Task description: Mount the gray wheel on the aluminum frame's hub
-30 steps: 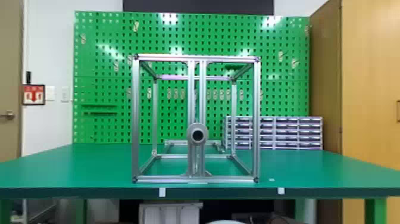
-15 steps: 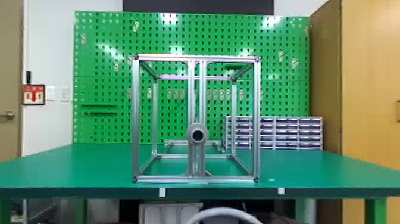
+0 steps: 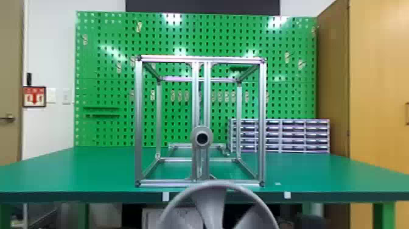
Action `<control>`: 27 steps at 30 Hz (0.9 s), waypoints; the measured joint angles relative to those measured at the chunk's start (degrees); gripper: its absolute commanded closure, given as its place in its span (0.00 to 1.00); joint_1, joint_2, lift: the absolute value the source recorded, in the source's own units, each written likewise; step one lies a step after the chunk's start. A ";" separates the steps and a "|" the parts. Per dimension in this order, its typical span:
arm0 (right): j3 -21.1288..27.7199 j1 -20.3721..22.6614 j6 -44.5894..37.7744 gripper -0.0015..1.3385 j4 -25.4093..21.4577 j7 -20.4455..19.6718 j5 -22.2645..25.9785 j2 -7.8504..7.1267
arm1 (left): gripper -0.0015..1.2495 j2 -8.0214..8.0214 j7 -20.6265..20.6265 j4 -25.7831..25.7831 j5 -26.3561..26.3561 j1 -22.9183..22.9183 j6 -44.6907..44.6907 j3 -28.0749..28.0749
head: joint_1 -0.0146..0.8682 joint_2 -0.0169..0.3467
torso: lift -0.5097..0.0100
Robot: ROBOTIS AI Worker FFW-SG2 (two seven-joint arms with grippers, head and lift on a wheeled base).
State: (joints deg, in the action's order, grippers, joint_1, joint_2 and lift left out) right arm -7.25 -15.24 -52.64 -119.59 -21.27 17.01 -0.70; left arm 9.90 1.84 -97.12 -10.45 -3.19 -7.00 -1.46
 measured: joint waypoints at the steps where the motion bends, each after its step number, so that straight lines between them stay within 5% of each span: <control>1: -0.14 -0.83 -1.13 0.83 -0.40 0.00 0.06 0.02 | 0.16 0.05 0.00 0.00 0.02 0.02 -0.09 -0.06 | 0.01 0.06 | 0.02; 15: -1.08 -11.85 -9.43 0.83 -2.31 0.00 1.35 0.68 | 0.17 1.59 0.00 -0.01 0.75 0.29 -2.31 -1.85 | 0.01 0.06 | 0.02; 27: -1.34 -17.58 -8.06 0.83 -3.24 -0.09 0.36 0.71 | 0.17 3.09 0.00 -0.01 0.69 0.20 -3.24 -3.00 | 0.01 0.06 | 0.02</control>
State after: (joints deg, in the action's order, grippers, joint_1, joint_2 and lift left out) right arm -8.60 -32.82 -60.70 -122.83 -21.36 17.37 0.00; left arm 12.99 1.85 -97.13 -9.76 -2.99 -10.24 -4.46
